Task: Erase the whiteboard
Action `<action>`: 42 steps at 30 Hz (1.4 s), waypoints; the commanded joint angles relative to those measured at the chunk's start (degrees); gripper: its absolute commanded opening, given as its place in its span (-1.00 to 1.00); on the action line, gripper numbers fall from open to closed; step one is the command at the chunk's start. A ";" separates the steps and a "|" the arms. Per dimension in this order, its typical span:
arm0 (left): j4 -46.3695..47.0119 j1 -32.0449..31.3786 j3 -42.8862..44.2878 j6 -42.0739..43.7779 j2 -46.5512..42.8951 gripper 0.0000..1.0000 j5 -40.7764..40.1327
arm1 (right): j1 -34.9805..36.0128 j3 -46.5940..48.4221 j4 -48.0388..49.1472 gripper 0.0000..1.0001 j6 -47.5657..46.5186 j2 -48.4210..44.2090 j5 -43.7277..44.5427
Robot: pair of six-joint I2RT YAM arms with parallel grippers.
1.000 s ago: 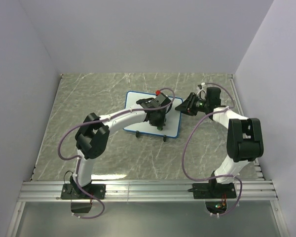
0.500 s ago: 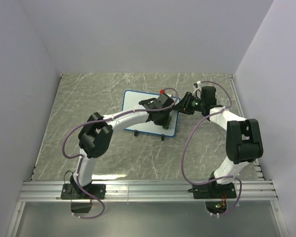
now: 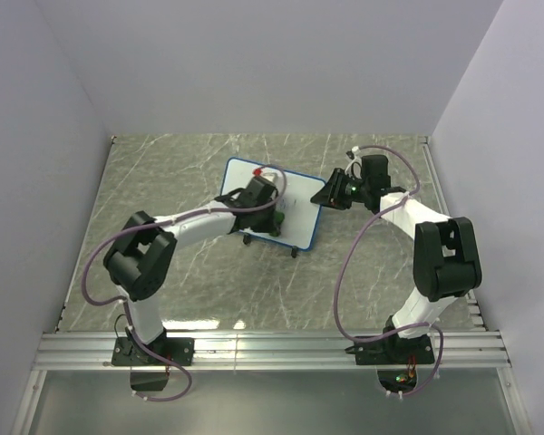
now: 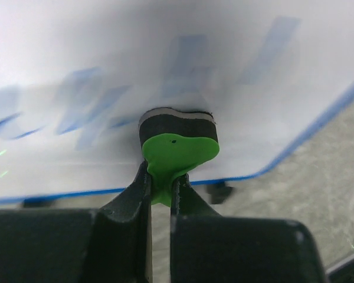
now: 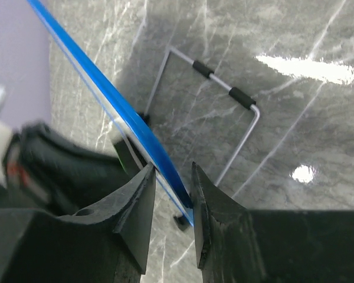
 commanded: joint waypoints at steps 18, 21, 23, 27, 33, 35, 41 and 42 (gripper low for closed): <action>3.18 18.89 -6.09 2.53 -5.39 -0.99 -2.09 | 0.70 0.76 -12.19 -1.00 -5.00 -3.85 2.99; 3.62 15.73 -4.34 2.00 -5.39 -0.99 0.20 | 1.22 1.55 -12.37 -1.00 -4.74 -4.20 3.17; 3.27 11.53 -2.41 1.21 -4.86 -0.99 -0.15 | 1.92 2.69 -12.98 -1.00 -5.00 -4.12 3.69; 3.44 3.69 0.94 -1.25 -2.14 -0.99 1.51 | 3.24 4.45 -13.95 -1.00 -5.09 -3.50 4.49; 3.35 -2.30 5.25 -2.13 1.11 -0.99 4.42 | 3.95 4.89 -14.04 -1.00 -4.65 -3.67 5.10; 2.83 -2.47 5.25 -2.48 1.38 -0.99 3.81 | 4.03 4.63 -14.04 -1.00 -4.74 -3.85 5.10; 2.21 1.91 4.03 -1.34 0.77 -0.99 1.08 | 4.04 3.84 -14.30 -1.00 -5.18 -4.82 5.45; 2.99 3.14 3.41 -1.43 0.33 -0.99 1.17 | 4.04 3.75 -14.39 -1.00 -5.26 -5.08 5.46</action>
